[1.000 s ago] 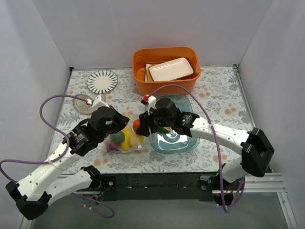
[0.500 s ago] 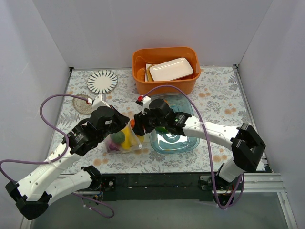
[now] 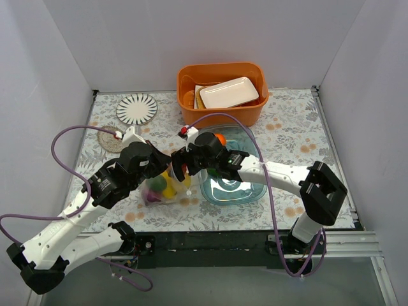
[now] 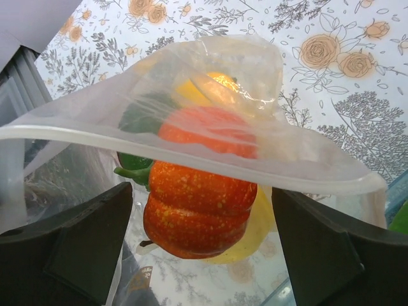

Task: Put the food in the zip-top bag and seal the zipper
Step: Place the fake fruit in the zipper food storage bag.

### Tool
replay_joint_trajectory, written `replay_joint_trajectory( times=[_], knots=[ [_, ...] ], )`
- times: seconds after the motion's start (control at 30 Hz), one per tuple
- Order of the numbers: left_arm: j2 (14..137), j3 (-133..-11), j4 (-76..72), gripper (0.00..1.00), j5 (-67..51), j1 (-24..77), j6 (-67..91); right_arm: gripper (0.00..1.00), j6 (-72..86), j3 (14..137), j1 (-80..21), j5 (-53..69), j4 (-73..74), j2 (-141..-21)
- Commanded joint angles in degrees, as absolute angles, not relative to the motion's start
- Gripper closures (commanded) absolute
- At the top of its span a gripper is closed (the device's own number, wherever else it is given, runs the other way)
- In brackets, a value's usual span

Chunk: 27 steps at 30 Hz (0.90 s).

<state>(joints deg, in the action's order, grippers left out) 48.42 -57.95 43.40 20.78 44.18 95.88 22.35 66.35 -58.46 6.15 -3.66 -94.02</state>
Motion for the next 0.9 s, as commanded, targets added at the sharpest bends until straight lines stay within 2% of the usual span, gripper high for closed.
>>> replay_joint_trajectory(
  times=[0.0,0.17,0.23,0.37,0.47,0.57,0.87],
  knots=[
    [46.93,-59.77,42.72,1.0,21.36,44.03,95.8,0.02,22.24,68.12,-58.89,3.35,-7.12,-92.11],
    [46.93,-58.71,42.72,1.0,21.44,44.12,96.68,0.02,21.45,65.75,-58.8,0.26,-7.03,-87.99],
    [46.85,-58.71,42.54,1.0,21.71,44.03,96.68,0.08,20.83,65.13,-58.8,0.26,-7.12,-86.93],
    [46.93,-58.97,42.63,1.0,22.15,44.03,96.59,0.49,20.57,64.42,-58.89,2.36,-7.12,-86.13],
    [46.85,-58.8,42.71,1.0,21.97,44.03,96.68,0.61,20.74,65.04,-58.8,5.0,-5.81,-87.71],
    [46.58,-58.8,43.06,1.0,22.15,44.03,96.77,0.67,22.06,64.95,-58.8,5.54,-4.31,-88.42],
    [46.76,-58.62,42.98,1.0,22.24,44.03,96.77,0.68,22.5,60.13,-59.41,6.06,-4.48,-82.89]
  ],
)
